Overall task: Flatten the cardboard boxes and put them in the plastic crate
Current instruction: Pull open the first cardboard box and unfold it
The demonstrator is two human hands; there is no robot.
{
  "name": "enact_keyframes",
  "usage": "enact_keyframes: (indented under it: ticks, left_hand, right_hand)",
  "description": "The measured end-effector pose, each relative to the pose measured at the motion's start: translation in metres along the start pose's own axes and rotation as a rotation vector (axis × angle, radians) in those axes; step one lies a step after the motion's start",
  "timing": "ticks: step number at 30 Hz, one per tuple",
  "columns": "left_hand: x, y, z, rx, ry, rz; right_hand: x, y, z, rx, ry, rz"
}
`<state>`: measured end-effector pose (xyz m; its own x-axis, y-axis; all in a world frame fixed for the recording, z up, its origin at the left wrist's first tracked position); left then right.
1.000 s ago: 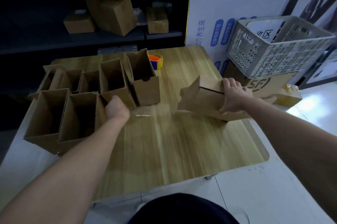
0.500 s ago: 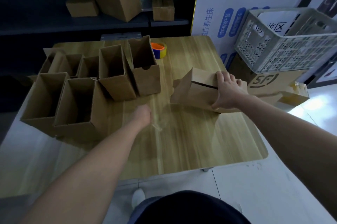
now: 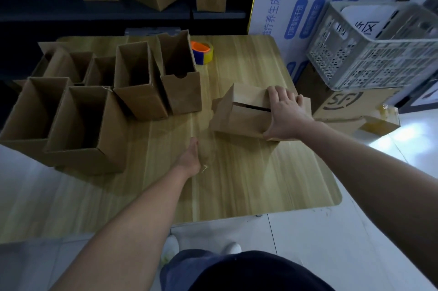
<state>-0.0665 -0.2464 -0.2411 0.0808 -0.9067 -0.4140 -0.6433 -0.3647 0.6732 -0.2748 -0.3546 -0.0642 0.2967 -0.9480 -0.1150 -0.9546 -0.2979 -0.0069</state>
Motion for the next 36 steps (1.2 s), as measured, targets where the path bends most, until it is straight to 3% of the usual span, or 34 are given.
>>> enact_keyframes:
  ticks: [8, 11, 14, 17, 19, 28, 33, 36]
  left_hand:
    - [-0.002, 0.003, 0.005, 0.082, -0.034, 0.087]
    - [0.007, 0.001, 0.006, -0.004, -0.052, 0.095]
    - [0.011, -0.005, -0.013, -0.02, 0.038, 0.052]
    - [0.007, -0.005, -0.038, 0.123, 0.218, 0.046]
    - [0.004, -0.005, -0.045, 0.058, 0.274, 0.064]
    - [0.013, 0.002, -0.045, -0.175, 0.15, 0.016]
    - [0.016, 0.011, -0.068, 0.079, 0.313, 0.139]
    - [0.016, 0.015, -0.07, 0.181, 0.3, 0.237]
  right_hand:
    - [-0.001, -0.025, 0.011, -0.063, -0.032, -0.048]
    - [-0.003, -0.03, 0.012, -0.072, -0.047, -0.039]
    - [-0.004, -0.03, 0.008, -0.066, -0.035, -0.004]
    - [-0.005, -0.022, 0.001, -0.033, -0.005, 0.058]
    - [-0.006, -0.017, -0.002, -0.018, 0.004, 0.097]
    - [-0.011, -0.026, -0.002, 0.007, -0.004, 0.169]
    - [-0.013, -0.028, -0.006, 0.032, 0.007, 0.198]
    - [-0.015, -0.029, -0.006, 0.038, 0.011, 0.222]
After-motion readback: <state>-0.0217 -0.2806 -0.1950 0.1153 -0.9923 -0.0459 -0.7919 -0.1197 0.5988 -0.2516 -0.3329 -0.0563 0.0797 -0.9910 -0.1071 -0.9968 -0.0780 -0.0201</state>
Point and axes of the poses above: each hand's wrist, its own x-axis towards the middle knuckle, its own z-axis out of the palm, y = z × x, the point moved 9 cm from there along x, towards the middle knuckle, and after that the axes turned 9 degrees about z, right-handed, at the moved point
